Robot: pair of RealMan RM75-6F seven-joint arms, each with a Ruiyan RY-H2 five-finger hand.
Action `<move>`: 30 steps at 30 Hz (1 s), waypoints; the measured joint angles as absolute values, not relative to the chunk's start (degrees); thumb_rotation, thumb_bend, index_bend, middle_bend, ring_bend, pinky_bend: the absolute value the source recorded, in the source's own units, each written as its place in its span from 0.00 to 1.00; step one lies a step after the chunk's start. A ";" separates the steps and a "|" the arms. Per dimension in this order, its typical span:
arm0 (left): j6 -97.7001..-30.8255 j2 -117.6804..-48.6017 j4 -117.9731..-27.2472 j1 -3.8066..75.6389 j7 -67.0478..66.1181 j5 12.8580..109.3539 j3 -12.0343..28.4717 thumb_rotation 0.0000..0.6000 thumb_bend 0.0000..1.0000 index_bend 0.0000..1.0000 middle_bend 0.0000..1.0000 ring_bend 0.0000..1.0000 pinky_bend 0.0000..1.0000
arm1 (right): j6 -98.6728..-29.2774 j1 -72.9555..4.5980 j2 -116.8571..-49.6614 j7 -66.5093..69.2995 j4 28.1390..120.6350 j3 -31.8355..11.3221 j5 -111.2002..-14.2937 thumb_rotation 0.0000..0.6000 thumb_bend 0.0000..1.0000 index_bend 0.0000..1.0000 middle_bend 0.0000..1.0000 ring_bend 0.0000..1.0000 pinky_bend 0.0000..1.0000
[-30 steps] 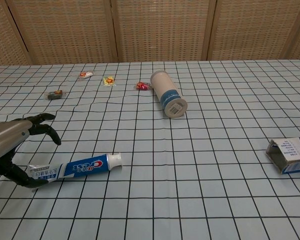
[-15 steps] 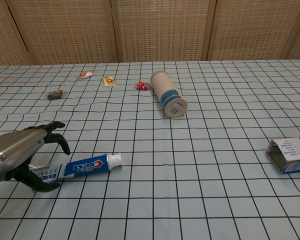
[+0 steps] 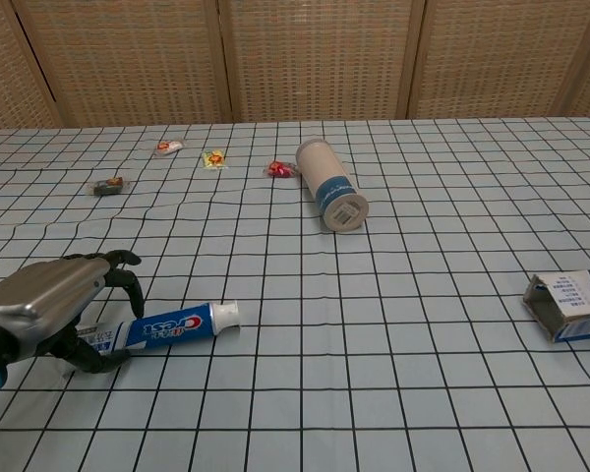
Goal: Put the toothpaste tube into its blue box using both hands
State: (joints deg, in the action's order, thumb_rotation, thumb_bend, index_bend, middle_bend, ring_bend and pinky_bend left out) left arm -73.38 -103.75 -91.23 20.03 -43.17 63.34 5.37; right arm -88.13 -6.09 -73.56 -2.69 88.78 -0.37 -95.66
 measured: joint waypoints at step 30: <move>-72.84 -79.25 -94.02 23.63 -21.03 79.25 8.08 1.00 0.66 0.87 0.52 0.50 0.46 | -79.79 -9.78 -76.49 -4.93 90.25 -1.28 -92.34 1.00 0.20 0.24 0.00 0.00 0.06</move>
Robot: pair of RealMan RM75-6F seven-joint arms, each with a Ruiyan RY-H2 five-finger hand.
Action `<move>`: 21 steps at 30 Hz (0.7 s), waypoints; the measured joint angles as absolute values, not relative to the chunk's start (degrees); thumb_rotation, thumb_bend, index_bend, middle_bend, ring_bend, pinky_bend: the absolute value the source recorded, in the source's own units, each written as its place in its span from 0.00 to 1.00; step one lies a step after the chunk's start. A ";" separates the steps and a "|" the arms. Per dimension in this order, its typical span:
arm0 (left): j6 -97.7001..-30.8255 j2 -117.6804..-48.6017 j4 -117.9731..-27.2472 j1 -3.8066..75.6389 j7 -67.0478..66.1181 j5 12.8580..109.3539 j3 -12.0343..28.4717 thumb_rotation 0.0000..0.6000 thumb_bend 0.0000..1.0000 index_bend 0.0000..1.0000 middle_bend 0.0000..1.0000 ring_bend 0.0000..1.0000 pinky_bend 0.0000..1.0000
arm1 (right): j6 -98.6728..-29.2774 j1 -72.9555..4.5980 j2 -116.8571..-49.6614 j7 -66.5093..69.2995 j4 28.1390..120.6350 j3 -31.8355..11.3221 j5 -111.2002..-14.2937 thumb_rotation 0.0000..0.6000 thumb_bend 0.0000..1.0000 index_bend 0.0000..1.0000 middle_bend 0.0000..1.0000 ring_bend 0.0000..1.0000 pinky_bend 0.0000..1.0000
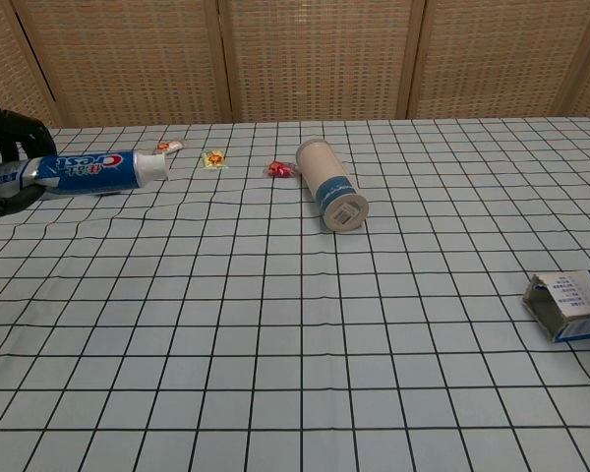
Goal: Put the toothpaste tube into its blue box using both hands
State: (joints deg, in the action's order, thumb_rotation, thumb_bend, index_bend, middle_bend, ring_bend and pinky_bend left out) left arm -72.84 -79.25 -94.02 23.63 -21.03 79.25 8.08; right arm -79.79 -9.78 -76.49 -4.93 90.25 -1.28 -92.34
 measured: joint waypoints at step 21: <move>-73.07 -75.71 -93.88 23.74 -15.79 81.78 7.02 1.00 0.66 0.87 0.52 0.50 0.46 | -63.68 -17.34 -76.50 -12.22 85.76 -7.31 -73.89 1.00 0.22 0.28 0.04 0.00 0.07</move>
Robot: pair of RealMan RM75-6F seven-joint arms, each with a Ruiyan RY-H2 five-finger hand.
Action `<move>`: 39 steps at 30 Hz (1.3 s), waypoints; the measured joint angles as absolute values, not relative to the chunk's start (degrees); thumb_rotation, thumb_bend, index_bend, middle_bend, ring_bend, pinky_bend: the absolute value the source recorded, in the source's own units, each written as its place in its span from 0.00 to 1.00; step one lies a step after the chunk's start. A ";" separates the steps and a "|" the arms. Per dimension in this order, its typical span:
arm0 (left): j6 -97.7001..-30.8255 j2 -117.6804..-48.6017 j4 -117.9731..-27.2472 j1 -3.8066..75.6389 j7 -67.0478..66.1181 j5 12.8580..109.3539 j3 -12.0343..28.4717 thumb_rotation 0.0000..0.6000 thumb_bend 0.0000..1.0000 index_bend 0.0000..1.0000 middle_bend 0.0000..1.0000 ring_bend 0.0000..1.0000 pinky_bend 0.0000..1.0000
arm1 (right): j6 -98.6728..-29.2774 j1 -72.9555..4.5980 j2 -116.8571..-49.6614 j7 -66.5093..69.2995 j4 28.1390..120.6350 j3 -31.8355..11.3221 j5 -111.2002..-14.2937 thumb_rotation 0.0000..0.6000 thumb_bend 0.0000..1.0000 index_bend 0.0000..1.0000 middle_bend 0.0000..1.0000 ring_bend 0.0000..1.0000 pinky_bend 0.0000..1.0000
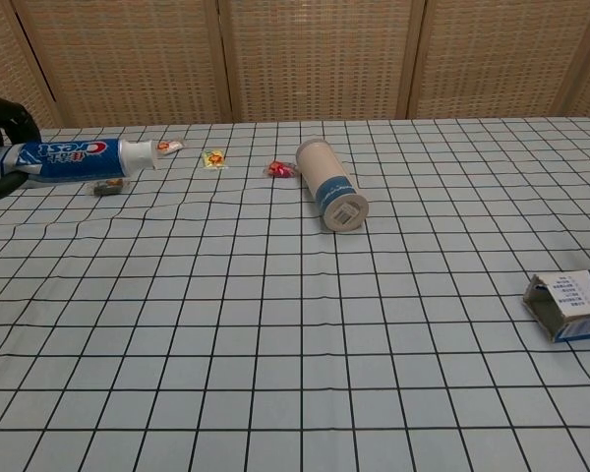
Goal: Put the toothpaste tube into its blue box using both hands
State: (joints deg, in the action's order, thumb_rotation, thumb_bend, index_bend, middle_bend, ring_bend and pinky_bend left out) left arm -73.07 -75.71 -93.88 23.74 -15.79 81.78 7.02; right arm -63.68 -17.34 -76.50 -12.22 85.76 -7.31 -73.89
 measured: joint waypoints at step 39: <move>-71.87 -75.03 -95.53 25.38 -15.01 80.94 7.75 1.00 0.66 0.87 0.52 0.50 0.46 | -59.62 -22.00 -80.70 -1.94 83.74 -9.76 -70.94 1.00 0.24 0.77 0.59 0.65 0.68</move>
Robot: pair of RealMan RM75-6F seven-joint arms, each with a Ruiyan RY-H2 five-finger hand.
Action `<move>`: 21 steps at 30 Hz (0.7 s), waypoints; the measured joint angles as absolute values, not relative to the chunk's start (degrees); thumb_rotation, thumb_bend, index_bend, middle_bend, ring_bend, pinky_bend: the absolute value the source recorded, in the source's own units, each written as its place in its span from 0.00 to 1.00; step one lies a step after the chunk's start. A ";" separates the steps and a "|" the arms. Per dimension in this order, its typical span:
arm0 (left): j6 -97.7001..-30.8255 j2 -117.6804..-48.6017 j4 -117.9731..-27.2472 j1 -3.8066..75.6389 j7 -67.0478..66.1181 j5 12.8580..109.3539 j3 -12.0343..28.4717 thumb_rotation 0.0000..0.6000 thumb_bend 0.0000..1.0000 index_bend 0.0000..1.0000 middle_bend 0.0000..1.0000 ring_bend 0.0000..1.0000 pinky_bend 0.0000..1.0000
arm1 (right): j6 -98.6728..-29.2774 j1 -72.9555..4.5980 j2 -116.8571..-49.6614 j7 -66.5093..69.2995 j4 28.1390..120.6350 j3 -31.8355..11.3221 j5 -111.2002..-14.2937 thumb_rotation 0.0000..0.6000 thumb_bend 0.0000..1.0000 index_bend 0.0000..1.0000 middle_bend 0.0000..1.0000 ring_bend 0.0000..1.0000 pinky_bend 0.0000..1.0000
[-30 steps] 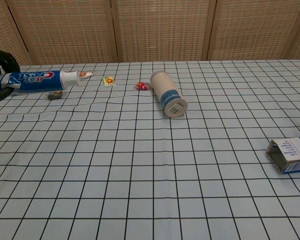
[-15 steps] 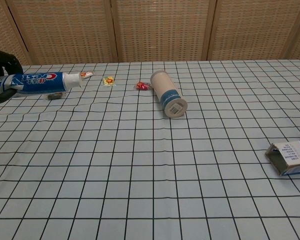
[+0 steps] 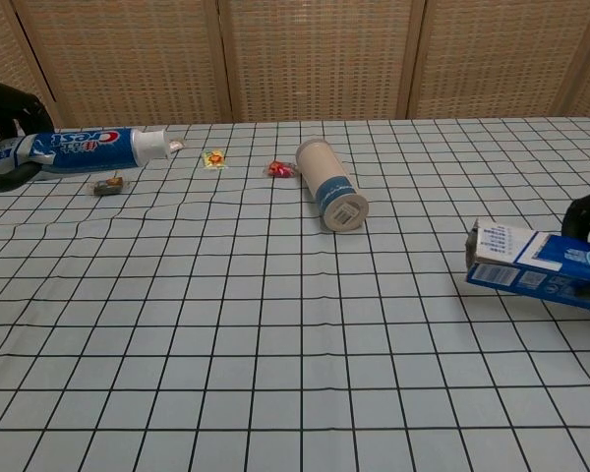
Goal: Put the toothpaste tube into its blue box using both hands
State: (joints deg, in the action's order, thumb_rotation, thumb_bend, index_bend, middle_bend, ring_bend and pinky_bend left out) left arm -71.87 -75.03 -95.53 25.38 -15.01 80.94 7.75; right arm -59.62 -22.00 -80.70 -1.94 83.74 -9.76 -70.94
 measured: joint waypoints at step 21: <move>-56.18 -60.75 -107.73 38.69 -23.80 66.23 17.23 1.00 0.66 0.87 0.52 0.50 0.46 | -56.21 -33.59 -76.16 -9.09 98.96 -20.58 -57.37 1.00 0.24 0.78 0.61 0.66 0.70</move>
State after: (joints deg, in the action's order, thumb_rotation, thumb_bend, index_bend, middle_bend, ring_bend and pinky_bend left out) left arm -56.18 -60.75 -107.73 38.69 -23.80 66.23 17.23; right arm -56.21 -33.59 -76.16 -9.09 98.96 -20.58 -57.37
